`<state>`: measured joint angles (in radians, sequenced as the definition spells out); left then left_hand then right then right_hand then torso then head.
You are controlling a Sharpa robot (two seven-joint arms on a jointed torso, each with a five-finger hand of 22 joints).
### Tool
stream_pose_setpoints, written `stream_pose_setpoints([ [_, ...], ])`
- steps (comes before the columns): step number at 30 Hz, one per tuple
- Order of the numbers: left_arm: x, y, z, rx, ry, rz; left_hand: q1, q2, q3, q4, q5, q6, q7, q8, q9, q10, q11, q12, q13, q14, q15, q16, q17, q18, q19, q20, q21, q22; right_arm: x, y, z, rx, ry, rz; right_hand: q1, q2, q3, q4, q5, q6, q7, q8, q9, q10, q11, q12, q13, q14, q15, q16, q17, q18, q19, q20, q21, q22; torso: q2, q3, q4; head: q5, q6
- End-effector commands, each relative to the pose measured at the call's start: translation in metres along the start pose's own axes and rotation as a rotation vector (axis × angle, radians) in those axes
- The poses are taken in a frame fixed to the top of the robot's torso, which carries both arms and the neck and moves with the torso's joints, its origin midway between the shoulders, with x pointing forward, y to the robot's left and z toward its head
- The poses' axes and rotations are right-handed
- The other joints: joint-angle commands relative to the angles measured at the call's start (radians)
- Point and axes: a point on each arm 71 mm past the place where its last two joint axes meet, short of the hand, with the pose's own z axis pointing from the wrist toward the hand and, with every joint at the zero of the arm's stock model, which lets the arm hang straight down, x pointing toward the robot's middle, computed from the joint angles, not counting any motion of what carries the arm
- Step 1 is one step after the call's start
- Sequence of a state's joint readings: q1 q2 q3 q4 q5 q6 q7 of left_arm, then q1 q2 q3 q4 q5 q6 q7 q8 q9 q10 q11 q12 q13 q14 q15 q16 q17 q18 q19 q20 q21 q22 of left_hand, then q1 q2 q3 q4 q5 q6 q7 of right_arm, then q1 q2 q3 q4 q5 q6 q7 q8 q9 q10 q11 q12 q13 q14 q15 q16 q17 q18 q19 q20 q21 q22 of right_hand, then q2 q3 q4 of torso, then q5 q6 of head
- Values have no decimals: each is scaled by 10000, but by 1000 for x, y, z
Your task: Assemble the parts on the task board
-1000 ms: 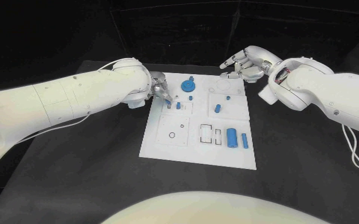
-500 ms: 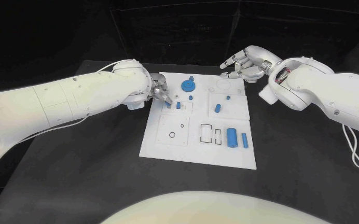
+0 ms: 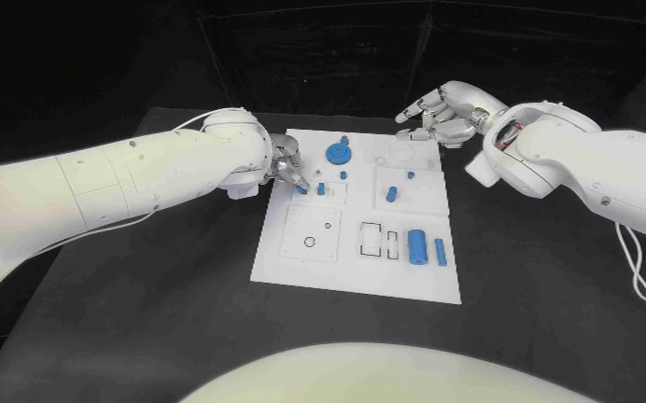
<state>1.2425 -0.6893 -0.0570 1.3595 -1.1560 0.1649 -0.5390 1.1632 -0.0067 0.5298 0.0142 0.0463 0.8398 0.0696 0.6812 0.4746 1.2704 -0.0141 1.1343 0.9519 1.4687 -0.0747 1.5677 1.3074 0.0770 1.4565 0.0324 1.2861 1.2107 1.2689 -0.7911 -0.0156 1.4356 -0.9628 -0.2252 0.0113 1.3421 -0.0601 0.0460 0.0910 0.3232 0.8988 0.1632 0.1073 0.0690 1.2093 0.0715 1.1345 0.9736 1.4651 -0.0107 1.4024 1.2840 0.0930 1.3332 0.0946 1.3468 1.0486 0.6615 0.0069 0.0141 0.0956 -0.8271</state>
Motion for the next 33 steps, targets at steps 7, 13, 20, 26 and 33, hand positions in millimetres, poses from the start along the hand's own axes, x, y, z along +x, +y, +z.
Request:
stream_pose_setpoints([
  [7,2,4,2,-284,308,270,2,12,1160,-1037,39,-15,-55,66,19,61,6,5,-3,1021,-17,31,2634,22,47,-16,-29,4,0,1,0,-70,54,-15,-40,95,-17,27,39,7,-49,43,-9,-16,-33,-15,2,448,1,-34,14,79,-75,10,-48,-10,9,9,-7,-9,-17],
  [13,2,2,5,-245,333,167,-422,-85,1049,-746,23,54,-95,164,44,122,-7,53,25,1021,-19,31,2634,18,55,-18,-28,22,0,2,1,-79,60,-13,-40,95,-17,27,39,7,-49,43,-9,-16,-33,-15,2,448,1,-34,14,79,-75,10,-48,-10,5,9,-5,-12,-35],
  [20,2,-2,8,-178,387,117,-1248,-208,458,-47,20,223,-165,227,14,174,-62,144,77,1021,-66,31,2634,6,84,-56,12,94,0,2,1,-80,64,-12,-40,95,-17,27,39,7,-49,43,-9,-16,-33,-15,2,448,1,-34,14,79,-75,10,-48,-10,4,6,-8,-28,-59],
  [26,2,-5,10,-173,416,130,-1401,-231,196,123,21,322,-212,272,6,207,-99,213,145,1021,-101,31,2634,-6,108,-85,55,158,1,2,1,-86,72,-11,-40,95,-17,27,39,7,-49,43,-9,-16,-33,-15,2,448,1,-34,14,79,-75,10,-48,-10,4,2,-7,-44,-67],
  [33,1,-4,11,-266,448,144,-1425,-243,50,173,20,411,-257,347,33,219,-135,238,166,1021,-132,31,2634,-12,123,-111,77,192,1,2,1,-82,76,-11,-40,95,-17,27,39,7,-49,43,-9,-16,-33,-15,2,448,1,-34,14,79,-75,10,-48,-10,1,1,-9,-62,-88],
])
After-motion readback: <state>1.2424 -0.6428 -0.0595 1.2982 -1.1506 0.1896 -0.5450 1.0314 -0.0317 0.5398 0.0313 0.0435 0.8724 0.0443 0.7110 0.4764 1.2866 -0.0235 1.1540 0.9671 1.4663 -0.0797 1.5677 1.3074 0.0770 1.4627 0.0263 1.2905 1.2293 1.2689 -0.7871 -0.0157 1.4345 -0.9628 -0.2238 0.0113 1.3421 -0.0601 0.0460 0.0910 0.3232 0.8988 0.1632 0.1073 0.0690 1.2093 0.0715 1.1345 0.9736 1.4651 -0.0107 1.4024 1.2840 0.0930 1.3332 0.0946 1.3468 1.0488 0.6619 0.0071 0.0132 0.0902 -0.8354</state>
